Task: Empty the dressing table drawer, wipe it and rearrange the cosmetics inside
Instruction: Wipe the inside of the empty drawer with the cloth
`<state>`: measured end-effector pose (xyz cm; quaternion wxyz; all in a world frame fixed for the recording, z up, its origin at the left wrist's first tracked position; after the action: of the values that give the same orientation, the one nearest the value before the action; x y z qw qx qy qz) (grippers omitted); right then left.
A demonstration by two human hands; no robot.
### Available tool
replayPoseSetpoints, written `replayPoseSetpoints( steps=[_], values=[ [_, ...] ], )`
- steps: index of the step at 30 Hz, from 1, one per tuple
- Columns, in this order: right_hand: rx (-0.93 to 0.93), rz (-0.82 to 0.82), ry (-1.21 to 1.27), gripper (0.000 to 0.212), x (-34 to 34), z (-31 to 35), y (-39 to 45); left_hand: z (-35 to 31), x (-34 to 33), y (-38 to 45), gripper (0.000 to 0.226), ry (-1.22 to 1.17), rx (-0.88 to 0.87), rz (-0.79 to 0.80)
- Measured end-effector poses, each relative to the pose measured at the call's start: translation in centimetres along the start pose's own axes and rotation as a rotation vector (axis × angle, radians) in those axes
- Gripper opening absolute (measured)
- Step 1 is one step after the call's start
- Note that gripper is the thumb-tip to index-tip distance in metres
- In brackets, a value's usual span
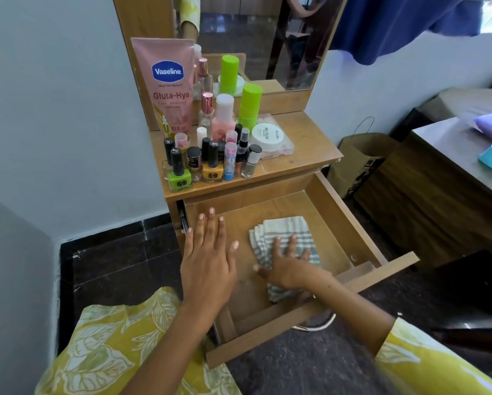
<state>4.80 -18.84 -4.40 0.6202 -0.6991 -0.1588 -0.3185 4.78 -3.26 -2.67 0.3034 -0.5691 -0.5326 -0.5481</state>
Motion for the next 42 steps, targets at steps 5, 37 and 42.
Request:
replayPoseSetpoints(
  steps=[5,37,42],
  values=[
    [-0.149,-0.040,0.053,0.104,2.1,-4.9,2.2,-0.1,-0.2,-0.2,0.058,0.009,0.011,-0.009],
    [0.046,-0.277,0.101,0.086,6.9,-4.0,4.4,0.2,-0.4,-0.4,0.058,0.015,0.027,-0.044],
    [-0.154,-0.181,-0.079,0.109,4.4,-4.7,2.2,0.4,-0.5,-0.3,0.058,0.018,0.035,-0.033]
  ],
)
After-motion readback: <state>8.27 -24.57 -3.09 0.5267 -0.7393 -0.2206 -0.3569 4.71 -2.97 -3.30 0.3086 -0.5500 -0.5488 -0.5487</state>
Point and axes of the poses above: each hand's wrist, its own y-axis towards the middle knuckle, its own x-axis out of the back of the hand, z = x × y, the point moved 4 cm from there along y, towards the middle knuckle, and after that the axes turned 7 degrees about -x, right-handed, at the moved point
